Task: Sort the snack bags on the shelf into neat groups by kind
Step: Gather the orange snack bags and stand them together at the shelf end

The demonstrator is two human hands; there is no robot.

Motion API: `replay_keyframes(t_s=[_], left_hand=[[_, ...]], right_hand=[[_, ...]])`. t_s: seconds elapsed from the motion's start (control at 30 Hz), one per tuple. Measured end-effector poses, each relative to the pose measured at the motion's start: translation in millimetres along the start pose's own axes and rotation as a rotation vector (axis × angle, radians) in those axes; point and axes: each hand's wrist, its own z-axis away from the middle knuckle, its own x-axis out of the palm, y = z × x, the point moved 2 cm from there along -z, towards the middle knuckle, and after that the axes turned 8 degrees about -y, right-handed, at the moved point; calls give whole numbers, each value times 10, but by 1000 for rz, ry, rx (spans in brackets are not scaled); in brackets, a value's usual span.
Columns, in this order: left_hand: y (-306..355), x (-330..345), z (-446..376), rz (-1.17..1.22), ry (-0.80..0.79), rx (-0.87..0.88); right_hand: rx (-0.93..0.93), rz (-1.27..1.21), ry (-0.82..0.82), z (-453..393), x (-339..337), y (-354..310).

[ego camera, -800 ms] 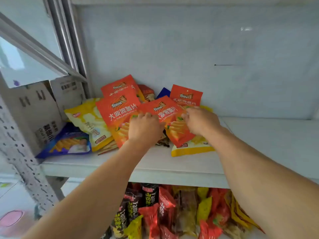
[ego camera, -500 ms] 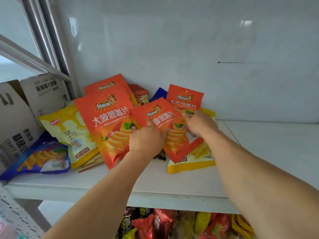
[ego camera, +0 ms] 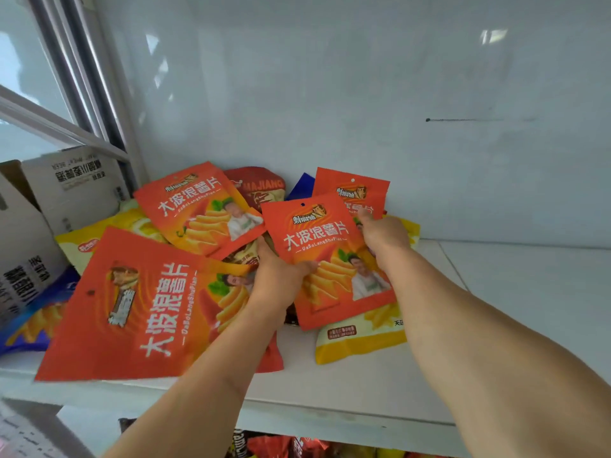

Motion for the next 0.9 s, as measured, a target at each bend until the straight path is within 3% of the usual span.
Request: replay_keyframes(t_s=[0.23, 0.4, 0.6, 0.9], left_hand=[[-39, -88, -142, 90, -105, 12], [5, -71, -124, 151, -185, -4], [109, -64, -126, 248, -246, 33], [191, -83, -160, 356, -358, 51]], right_hand=[[43, -203, 3, -63, 29, 13], [116, -381, -123, -71, 35, -6], [62, -530, -264, 32, -35, -134], [14, -497, -136, 77, -258, -136]])
